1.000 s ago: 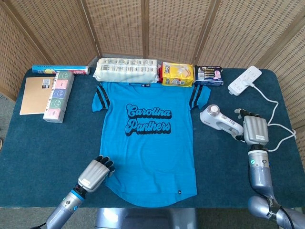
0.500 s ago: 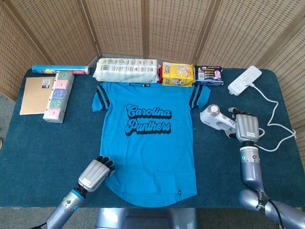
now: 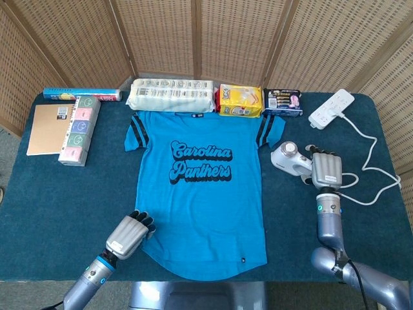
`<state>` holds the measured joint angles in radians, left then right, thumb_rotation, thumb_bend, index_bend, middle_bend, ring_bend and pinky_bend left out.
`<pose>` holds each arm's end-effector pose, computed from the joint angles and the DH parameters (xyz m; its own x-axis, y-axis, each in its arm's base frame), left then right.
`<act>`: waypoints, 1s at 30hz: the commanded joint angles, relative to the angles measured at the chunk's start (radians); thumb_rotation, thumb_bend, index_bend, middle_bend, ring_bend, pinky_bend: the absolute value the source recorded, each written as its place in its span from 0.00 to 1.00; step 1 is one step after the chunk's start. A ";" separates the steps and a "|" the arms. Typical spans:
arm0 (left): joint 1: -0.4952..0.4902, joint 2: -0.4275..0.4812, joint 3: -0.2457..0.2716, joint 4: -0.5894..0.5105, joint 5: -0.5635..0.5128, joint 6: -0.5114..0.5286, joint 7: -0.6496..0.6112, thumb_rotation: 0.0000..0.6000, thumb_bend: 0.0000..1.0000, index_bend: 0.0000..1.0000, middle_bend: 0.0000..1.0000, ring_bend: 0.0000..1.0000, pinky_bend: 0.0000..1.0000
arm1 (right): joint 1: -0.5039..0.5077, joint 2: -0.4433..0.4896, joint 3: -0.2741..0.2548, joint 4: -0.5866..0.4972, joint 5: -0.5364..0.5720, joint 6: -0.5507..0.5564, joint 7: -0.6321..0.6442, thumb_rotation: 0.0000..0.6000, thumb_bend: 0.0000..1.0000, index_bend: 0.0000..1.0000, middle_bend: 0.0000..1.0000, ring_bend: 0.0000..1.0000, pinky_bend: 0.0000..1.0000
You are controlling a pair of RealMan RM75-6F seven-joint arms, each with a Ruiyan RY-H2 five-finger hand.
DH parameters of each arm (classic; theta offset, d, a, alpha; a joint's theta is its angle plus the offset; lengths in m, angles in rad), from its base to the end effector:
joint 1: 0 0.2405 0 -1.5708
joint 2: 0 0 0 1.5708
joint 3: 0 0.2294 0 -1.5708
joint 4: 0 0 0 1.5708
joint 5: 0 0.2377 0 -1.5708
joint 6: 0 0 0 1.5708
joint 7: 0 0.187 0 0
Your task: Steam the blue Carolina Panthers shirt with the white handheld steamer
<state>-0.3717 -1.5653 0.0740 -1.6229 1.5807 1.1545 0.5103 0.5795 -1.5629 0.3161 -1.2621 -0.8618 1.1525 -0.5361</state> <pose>-0.1451 0.2148 -0.0829 0.5712 0.2151 0.7921 0.7443 -0.5426 -0.3893 -0.2491 -0.4088 0.0323 0.5251 -0.0752 0.8477 -0.8315 0.1668 0.5298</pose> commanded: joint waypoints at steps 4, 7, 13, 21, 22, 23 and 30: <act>-0.002 0.000 -0.001 0.002 -0.005 -0.002 -0.002 1.00 0.56 0.61 0.45 0.32 0.34 | 0.019 -0.040 0.000 0.069 0.011 -0.003 -0.014 1.00 0.25 0.24 0.38 0.38 0.37; -0.003 -0.001 -0.001 0.004 -0.007 -0.004 -0.003 1.00 0.56 0.61 0.45 0.32 0.34 | 0.023 -0.054 0.001 0.093 0.012 -0.004 -0.011 1.00 0.26 0.24 0.38 0.38 0.37; -0.007 -0.003 -0.003 0.006 -0.011 -0.007 -0.005 1.00 0.56 0.61 0.45 0.32 0.34 | 0.033 -0.092 -0.001 0.158 0.005 -0.008 -0.005 1.00 0.28 0.25 0.39 0.39 0.37; -0.009 -0.003 -0.004 0.003 -0.018 -0.008 0.000 1.00 0.56 0.61 0.45 0.32 0.34 | 0.046 -0.114 0.003 0.247 -0.021 -0.021 0.020 1.00 0.29 0.26 0.39 0.40 0.37; -0.009 -0.004 -0.005 0.003 -0.019 -0.008 0.001 1.00 0.56 0.61 0.45 0.32 0.34 | 0.046 -0.116 0.003 0.259 -0.023 -0.022 0.023 1.00 0.29 0.26 0.39 0.41 0.37; -0.010 -0.005 -0.005 0.003 -0.020 -0.009 0.002 1.00 0.56 0.61 0.45 0.32 0.34 | 0.047 -0.118 0.003 0.274 -0.027 -0.026 0.028 1.00 0.29 0.26 0.39 0.41 0.37; -0.012 -0.007 -0.006 -0.003 -0.030 -0.013 0.014 1.00 0.56 0.61 0.45 0.32 0.34 | 0.055 -0.134 0.009 0.351 -0.040 -0.050 0.052 1.00 0.29 0.27 0.40 0.41 0.37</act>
<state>-0.3834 -1.5720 0.0685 -1.6256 1.5514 1.1415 0.5240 0.6320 -1.6927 0.3232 -0.9186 -0.8988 1.1076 -0.4891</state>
